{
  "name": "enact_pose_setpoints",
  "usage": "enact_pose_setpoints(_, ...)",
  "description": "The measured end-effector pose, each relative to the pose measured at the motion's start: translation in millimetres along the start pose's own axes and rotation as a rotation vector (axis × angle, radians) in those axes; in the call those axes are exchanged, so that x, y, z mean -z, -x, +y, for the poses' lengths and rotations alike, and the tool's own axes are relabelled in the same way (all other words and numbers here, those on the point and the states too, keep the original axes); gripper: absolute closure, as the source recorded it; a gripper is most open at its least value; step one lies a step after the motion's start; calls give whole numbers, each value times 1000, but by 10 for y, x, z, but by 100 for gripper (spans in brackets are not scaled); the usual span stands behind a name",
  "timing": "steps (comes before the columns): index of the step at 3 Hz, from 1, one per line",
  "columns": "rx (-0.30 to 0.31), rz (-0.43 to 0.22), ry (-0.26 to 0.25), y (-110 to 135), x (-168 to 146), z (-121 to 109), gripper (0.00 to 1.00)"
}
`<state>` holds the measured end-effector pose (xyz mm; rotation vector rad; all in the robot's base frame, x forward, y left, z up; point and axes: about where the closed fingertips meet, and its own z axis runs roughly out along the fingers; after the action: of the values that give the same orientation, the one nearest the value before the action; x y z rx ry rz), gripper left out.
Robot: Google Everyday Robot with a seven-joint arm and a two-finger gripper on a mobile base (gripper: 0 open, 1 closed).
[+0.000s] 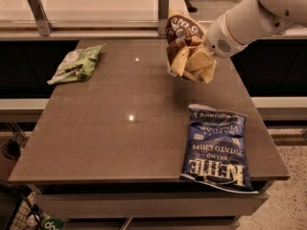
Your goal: Move brown chip bag near green jalapeno chip bag
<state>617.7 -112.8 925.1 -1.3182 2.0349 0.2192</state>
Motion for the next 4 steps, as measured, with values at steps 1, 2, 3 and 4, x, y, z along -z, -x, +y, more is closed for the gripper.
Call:
enact_pose_setpoints(1,29,-47,40,240,-131,166,100)
enact_pose_setpoints(2,25,-95,83,432,-259,327,100)
enact_pose_setpoints(3,-26,-146,118,604,-397,507,100)
enact_pose_setpoints(4,-93,-174,113,745,-542,590,100)
